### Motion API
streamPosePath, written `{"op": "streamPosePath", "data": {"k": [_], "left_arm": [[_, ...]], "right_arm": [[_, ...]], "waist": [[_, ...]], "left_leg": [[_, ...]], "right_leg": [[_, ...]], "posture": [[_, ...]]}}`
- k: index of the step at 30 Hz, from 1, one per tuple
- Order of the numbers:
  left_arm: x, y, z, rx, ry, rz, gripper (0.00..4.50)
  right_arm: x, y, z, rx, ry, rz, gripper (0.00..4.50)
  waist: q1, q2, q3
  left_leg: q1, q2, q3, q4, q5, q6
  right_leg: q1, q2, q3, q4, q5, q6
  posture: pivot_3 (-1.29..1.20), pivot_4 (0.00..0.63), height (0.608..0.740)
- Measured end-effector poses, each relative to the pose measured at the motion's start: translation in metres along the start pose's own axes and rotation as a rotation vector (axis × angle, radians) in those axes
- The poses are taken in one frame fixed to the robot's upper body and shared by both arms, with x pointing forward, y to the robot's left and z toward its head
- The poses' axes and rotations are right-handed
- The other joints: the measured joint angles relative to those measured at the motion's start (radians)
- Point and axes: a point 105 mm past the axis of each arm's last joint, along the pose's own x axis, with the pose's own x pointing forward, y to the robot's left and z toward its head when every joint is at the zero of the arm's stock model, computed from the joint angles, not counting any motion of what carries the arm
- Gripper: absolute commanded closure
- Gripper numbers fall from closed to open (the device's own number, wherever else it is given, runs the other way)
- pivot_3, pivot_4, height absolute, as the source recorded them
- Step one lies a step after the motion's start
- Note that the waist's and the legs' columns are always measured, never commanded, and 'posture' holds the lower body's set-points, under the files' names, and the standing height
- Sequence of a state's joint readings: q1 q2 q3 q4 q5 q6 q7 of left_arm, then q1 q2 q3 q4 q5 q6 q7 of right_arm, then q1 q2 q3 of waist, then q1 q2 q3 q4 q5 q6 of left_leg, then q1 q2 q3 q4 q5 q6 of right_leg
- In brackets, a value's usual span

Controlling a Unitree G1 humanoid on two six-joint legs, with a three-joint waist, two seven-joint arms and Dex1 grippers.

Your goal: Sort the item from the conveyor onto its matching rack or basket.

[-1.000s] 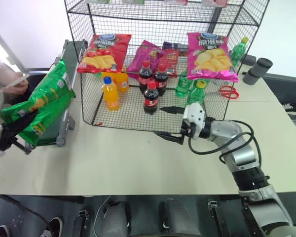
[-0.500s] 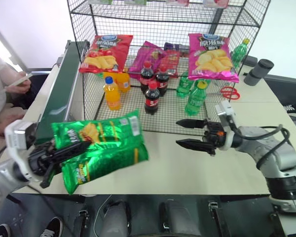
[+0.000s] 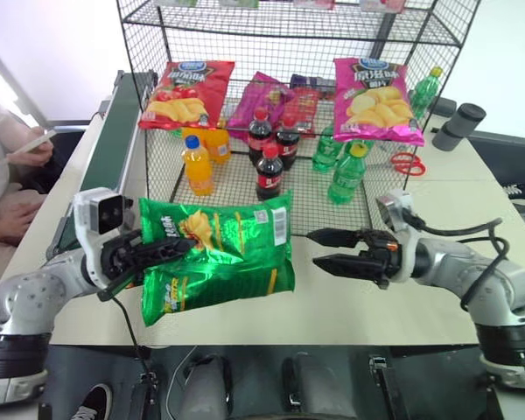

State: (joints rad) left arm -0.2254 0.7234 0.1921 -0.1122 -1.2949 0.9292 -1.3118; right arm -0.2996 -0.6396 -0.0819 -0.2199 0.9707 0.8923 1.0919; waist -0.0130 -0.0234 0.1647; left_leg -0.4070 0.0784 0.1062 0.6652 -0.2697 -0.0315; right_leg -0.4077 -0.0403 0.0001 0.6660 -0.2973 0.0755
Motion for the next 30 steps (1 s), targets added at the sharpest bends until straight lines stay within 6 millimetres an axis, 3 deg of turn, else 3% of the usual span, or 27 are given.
{"op": "streamPosePath", "data": {"k": [7,13,28,30], "left_arm": [[0.013,0.000,0.013,0.010,-0.026,-0.070,4.46],[0.020,0.003,0.011,-0.017,-0.047,-0.108,4.46],[0.020,0.025,0.012,0.022,-0.086,-0.038,4.46],[0.019,0.026,0.012,0.038,-0.079,-0.029,4.50]], "right_arm": [[0.008,0.013,0.004,0.095,-0.027,0.109,0.00],[0.022,0.012,-0.003,0.102,-0.029,0.140,0.00],[0.044,0.019,-0.011,0.149,-0.015,0.200,0.00],[0.044,0.020,-0.011,0.150,-0.010,0.200,0.57]], "waist": [[0.001,0.000,0.000],[0.000,0.000,0.000],[0.000,0.000,0.000],[0.000,0.000,0.000]], "left_leg": [[0.000,0.000,-0.001,0.000,0.000,0.000],[0.000,0.000,-0.001,0.000,0.000,0.000],[-0.001,0.000,-0.002,0.000,0.000,0.000],[-0.001,0.000,-0.002,0.000,0.000,0.000]], "right_leg": [[0.000,0.000,0.000,0.000,0.000,0.000],[0.000,0.000,0.000,0.000,0.000,0.000],[0.000,0.000,-0.001,0.000,0.000,0.000],[0.000,0.000,-0.001,0.000,0.000,0.000]], "posture": [[0.00,0.150,0.740],[0.00,0.150,0.740],[0.00,0.150,0.740],[0.00,0.150,0.740]]}}
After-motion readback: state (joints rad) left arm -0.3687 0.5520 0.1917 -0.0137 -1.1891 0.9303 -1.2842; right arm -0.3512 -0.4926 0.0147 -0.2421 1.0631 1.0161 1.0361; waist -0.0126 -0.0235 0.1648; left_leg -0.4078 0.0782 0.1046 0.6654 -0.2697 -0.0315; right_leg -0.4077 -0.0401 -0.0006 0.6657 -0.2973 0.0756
